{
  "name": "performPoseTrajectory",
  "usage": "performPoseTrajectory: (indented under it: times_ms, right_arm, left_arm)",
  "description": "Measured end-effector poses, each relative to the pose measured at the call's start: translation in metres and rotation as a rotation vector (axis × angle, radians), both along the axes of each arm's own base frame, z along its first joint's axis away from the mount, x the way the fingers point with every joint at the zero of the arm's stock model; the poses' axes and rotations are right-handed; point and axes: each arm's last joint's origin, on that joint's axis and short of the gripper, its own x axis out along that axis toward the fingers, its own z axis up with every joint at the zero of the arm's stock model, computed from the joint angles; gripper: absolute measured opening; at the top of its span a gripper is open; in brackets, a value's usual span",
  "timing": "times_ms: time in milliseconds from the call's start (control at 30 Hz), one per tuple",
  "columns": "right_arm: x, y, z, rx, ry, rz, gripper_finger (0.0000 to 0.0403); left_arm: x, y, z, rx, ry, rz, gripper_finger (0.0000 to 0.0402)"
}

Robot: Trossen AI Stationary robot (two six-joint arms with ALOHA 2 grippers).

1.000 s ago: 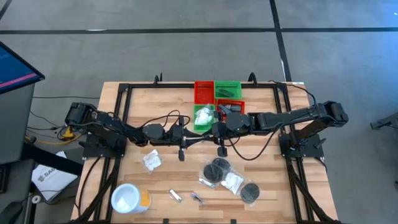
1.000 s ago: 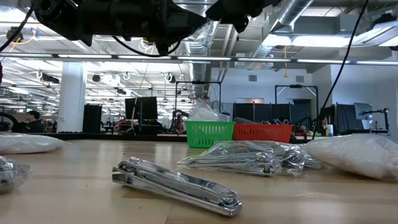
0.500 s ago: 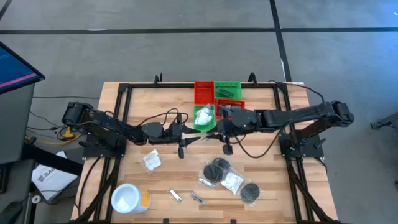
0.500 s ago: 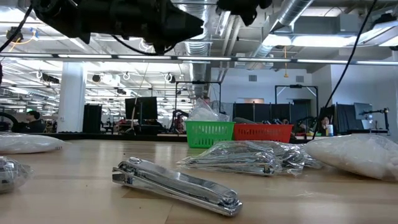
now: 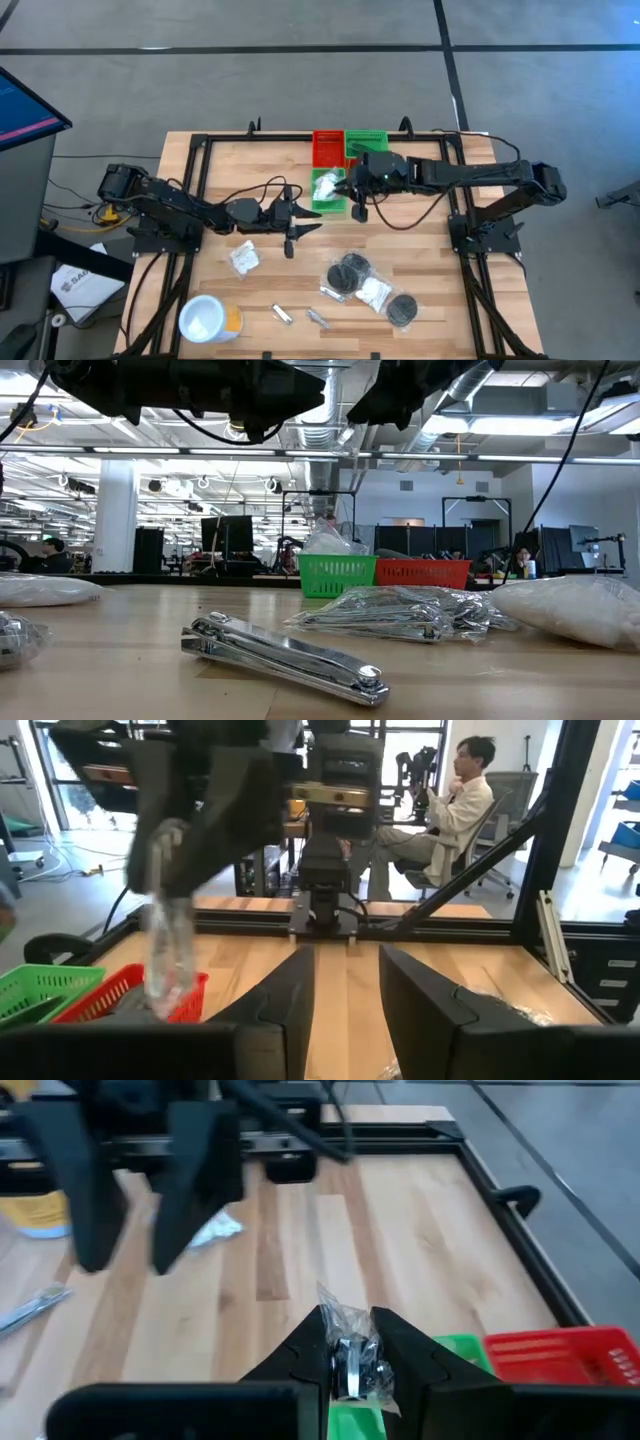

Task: Pick & Place Travel size toiletries
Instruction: Put the nail cutter into the left red bin

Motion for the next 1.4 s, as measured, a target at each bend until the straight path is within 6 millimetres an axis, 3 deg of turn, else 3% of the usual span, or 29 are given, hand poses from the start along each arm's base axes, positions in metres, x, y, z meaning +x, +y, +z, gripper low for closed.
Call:
performPoseTrajectory:
  times_ms: [500,1000,1400]
  right_arm:
    - [-0.01,-0.076,-0.003,0.016,-0.03,-0.26,0.0044]
    - [0.017,-0.127,-0.055,0.045,-0.01,-0.354,0.0044]
    - [0.022,-0.166,-0.086,0.075,-0.024,-0.458,0.0044]
  left_arm:
    - [0.0,0.0,0.0,-0.001,-0.001,-0.004,0.0107]
    - [0.0,0.0,0.0,-0.001,-0.006,-0.003,0.0106]
    - [0.0,0.0,0.001,0.0,-0.006,0.001,0.0106]
